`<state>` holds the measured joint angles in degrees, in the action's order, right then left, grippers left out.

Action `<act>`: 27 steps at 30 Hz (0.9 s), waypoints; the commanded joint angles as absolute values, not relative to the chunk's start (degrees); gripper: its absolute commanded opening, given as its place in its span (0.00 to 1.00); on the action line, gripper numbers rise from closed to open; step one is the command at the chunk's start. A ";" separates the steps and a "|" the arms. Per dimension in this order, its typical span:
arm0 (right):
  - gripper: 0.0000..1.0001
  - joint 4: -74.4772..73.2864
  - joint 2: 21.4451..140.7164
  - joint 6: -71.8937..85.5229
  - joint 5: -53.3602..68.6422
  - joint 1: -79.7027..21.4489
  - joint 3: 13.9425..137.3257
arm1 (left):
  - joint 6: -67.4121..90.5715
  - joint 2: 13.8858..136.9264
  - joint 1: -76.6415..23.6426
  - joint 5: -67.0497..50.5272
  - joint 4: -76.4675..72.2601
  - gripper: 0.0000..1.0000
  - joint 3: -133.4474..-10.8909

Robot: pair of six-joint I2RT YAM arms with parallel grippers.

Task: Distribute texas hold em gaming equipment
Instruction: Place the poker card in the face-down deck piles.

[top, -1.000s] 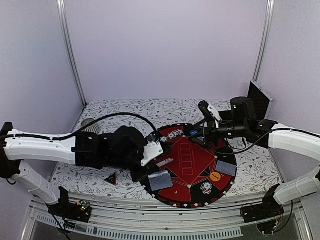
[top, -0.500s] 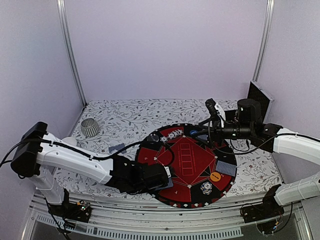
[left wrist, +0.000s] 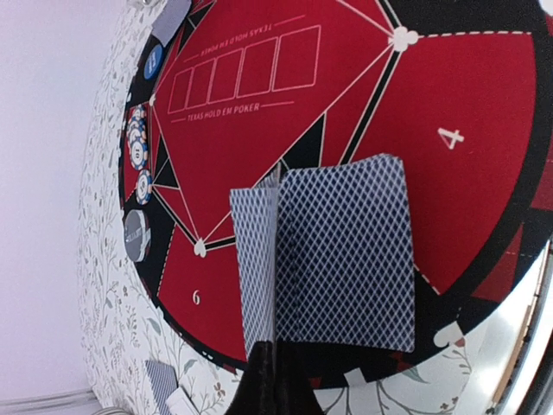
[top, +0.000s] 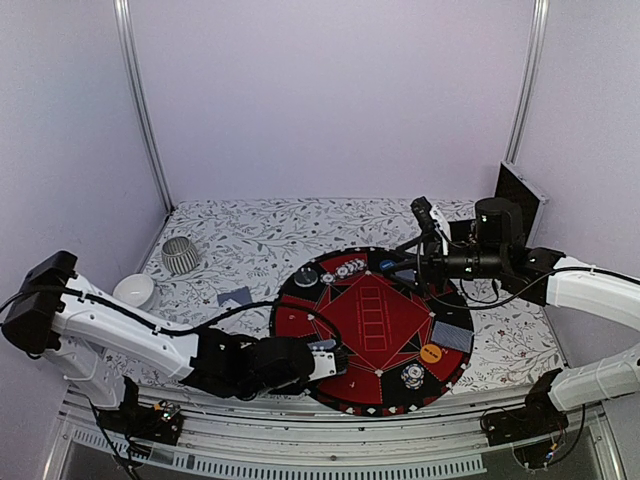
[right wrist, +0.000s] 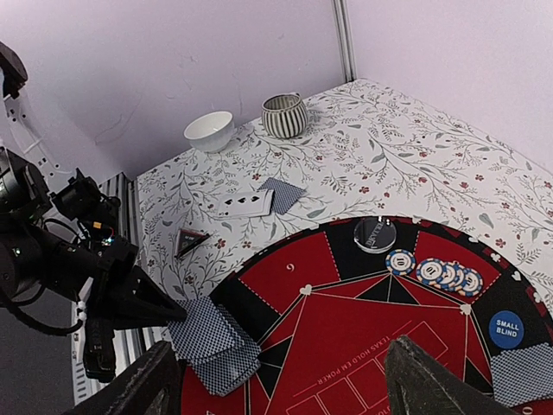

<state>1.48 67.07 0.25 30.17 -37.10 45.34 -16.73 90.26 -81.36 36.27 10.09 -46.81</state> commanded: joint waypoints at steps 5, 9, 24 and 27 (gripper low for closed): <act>0.84 2.97 65.82 1.43 31.97 -36.87 44.35 | -21.45 93.38 -80.47 34.35 1.93 0.00 -45.50; 0.84 3.05 66.01 1.10 32.49 -36.87 44.83 | -21.49 95.74 -79.54 34.26 1.38 0.00 -45.42; 0.84 3.05 65.92 1.18 32.96 -36.78 44.82 | -18.66 94.06 -79.54 26.70 14.83 0.60 -50.79; 0.84 3.07 65.91 1.23 33.04 -36.81 44.89 | -17.54 91.98 -79.10 23.50 18.94 0.69 -53.11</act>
<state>1.78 67.07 0.89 32.12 -37.06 45.34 -19.31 95.59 -80.14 28.95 12.23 -49.78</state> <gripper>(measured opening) 0.840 0.642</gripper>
